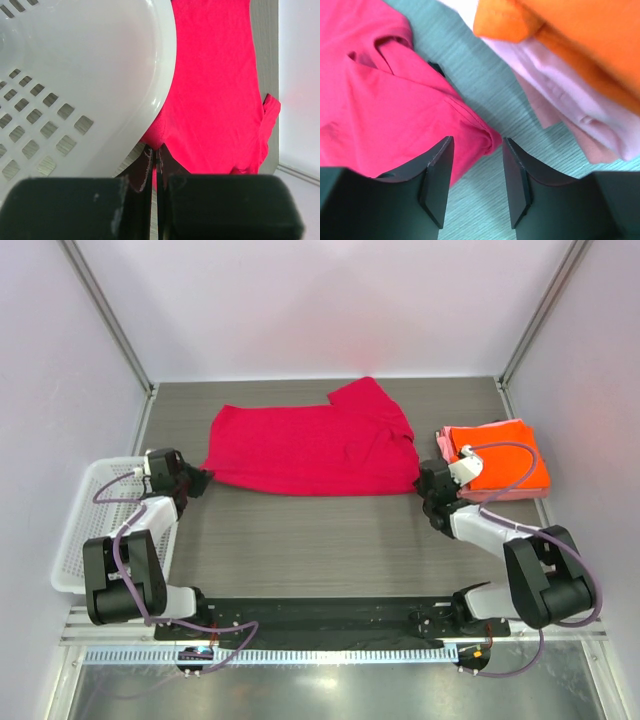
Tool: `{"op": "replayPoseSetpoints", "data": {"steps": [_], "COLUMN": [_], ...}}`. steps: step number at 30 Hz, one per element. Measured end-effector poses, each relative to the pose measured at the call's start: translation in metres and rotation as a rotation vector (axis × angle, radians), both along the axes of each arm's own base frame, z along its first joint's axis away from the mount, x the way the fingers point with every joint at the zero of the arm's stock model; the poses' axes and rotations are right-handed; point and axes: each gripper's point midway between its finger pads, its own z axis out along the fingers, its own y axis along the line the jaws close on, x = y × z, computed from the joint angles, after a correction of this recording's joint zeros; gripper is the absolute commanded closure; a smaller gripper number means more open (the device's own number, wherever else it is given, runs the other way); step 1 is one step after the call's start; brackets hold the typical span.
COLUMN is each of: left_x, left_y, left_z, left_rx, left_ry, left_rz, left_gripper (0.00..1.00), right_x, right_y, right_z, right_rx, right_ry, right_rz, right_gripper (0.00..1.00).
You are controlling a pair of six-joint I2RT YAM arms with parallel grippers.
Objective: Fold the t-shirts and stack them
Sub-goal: Fold the tshirt
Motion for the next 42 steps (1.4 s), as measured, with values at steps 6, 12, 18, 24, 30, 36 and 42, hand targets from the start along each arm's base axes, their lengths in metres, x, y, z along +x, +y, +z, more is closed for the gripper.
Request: {"op": "replayPoseSetpoints", "data": {"steps": [6,12,18,24,30,36,42], "left_x": [-0.002,-0.003,0.001,0.007,0.006,-0.013,-0.040], "left_y": [0.000,0.000,0.000,-0.001,-0.003,-0.011,-0.012], "left_z": [-0.001,-0.001,-0.003,-0.003,-0.004,-0.007,0.003], "left_rx": [0.010,0.009,0.006,0.002,0.006,0.018,0.045], "left_ry": [0.004,0.005,0.007,-0.006,-0.004,0.002,0.004], "left_rz": [-0.008,-0.008,-0.012,-0.021,-0.032,-0.048,-0.040], "left_gripper": [1.00,1.00,1.00,1.00,1.00,0.87,0.48], "right_x": [-0.002,0.005,0.018,0.007,-0.014,-0.034,-0.051], "right_y": [0.005,0.013,0.009,0.003,-0.002,-0.007,-0.008], "right_z": [-0.025,-0.041,-0.040,-0.041,-0.035,-0.019,-0.006], "right_rx": [-0.003,0.023,0.004,0.004,0.020,0.041,0.053], "right_ry": [0.079,0.110,0.132,0.140,0.124,0.083,0.057], "right_rz": [0.027,0.031,-0.027,-0.055,-0.058,-0.054,-0.031], "right_gripper": [0.48,0.72,0.99,0.99,0.99,0.99,0.49]}}
